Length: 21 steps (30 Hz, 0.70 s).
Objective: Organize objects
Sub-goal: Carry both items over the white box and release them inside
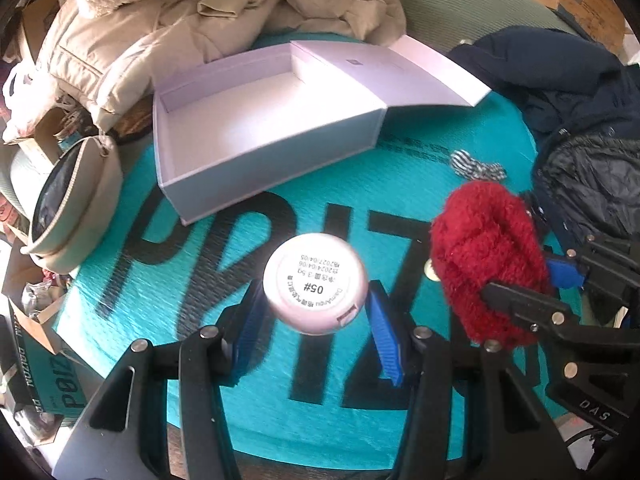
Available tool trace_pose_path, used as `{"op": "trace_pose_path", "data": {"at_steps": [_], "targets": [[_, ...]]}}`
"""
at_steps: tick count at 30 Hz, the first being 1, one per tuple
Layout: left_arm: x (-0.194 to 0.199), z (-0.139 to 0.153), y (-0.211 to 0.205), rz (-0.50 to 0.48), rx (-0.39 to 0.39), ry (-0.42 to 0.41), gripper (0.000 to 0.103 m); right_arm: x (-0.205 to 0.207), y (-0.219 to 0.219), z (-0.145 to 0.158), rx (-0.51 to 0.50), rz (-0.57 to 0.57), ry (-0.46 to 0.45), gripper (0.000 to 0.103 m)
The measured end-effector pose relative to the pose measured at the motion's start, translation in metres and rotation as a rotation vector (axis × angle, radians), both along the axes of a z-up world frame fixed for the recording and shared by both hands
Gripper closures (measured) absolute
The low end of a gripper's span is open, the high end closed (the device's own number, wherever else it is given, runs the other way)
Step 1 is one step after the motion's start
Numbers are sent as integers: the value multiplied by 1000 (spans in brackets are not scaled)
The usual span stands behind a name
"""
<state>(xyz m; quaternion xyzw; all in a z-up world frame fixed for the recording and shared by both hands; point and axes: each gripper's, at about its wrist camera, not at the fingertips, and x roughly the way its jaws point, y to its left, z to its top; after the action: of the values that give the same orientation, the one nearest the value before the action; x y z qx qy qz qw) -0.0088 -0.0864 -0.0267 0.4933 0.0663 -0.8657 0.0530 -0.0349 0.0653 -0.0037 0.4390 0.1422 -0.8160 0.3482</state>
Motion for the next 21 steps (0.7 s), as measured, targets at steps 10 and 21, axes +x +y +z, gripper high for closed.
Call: {"op": "trace_pose_path", "data": {"at_steps": [10, 21], "targets": [[-18, 10, -38, 18, 9, -4, 54, -18, -30, 9, -4, 37, 41, 76], [-51, 20, -77, 45, -5, 3, 54, -49, -64, 23, 10, 91, 115, 76]]}}
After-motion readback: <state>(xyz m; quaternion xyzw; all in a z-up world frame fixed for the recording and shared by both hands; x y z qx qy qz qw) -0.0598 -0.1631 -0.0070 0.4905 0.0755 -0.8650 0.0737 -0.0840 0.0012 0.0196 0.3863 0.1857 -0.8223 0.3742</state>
